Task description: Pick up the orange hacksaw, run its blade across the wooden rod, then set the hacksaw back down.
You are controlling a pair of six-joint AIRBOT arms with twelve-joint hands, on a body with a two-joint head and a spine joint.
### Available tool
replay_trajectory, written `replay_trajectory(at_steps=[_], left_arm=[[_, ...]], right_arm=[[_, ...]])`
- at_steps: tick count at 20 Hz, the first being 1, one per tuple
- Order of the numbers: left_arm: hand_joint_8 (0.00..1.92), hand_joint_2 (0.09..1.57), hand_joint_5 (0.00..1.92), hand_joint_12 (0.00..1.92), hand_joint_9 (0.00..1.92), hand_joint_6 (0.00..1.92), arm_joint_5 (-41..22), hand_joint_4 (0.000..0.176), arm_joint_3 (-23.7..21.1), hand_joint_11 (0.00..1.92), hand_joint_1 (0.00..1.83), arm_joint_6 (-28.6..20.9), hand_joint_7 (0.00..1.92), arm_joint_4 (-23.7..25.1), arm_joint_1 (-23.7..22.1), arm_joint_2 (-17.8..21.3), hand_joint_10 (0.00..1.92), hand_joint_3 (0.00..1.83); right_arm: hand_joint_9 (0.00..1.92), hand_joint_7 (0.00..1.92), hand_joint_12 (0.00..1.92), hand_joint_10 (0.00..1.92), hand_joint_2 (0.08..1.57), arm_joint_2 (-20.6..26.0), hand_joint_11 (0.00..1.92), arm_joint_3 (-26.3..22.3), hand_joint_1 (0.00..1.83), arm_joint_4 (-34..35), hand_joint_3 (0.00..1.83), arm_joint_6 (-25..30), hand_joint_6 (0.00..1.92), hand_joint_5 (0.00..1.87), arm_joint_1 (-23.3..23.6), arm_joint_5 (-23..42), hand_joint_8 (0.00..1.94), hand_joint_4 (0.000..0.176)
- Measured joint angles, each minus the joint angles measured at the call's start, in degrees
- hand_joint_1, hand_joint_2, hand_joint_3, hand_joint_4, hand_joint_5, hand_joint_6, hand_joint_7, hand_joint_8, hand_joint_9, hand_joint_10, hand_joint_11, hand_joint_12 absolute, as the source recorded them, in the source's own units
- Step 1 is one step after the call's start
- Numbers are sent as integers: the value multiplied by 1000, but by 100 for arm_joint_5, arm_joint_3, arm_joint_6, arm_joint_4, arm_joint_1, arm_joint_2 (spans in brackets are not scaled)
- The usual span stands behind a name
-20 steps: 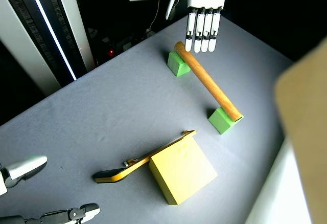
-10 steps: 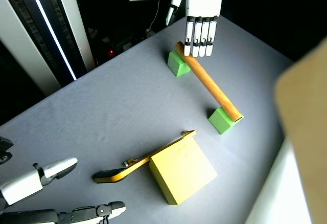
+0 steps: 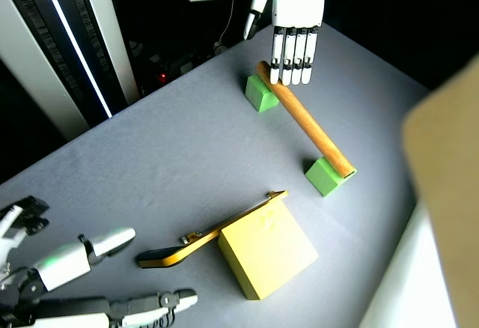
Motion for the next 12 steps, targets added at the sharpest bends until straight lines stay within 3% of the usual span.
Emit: replay_trajectory(at_steps=[6, 12], left_arm=[[4, 1273, 53, 0, 0, 2, 22, 0, 0, 0, 0, 0, 30, 2, 0, 0, 0, 2], [8, 1272, 65, 11, 15, 5, 46, 0, 2, 23, 0, -2, 49, 0, 0, 0, 5, 0]], right_arm=[[81, 67, 459, 0, 1080, -275, 0, 0, 982, 116, 0, -114, 0, 117, 164, -177, 0, 0], [87, 57, 393, 5, 1099, -557, 0, -2, 1002, 168, 1, -210, 3, 90, 376, -367, 3, 0]])
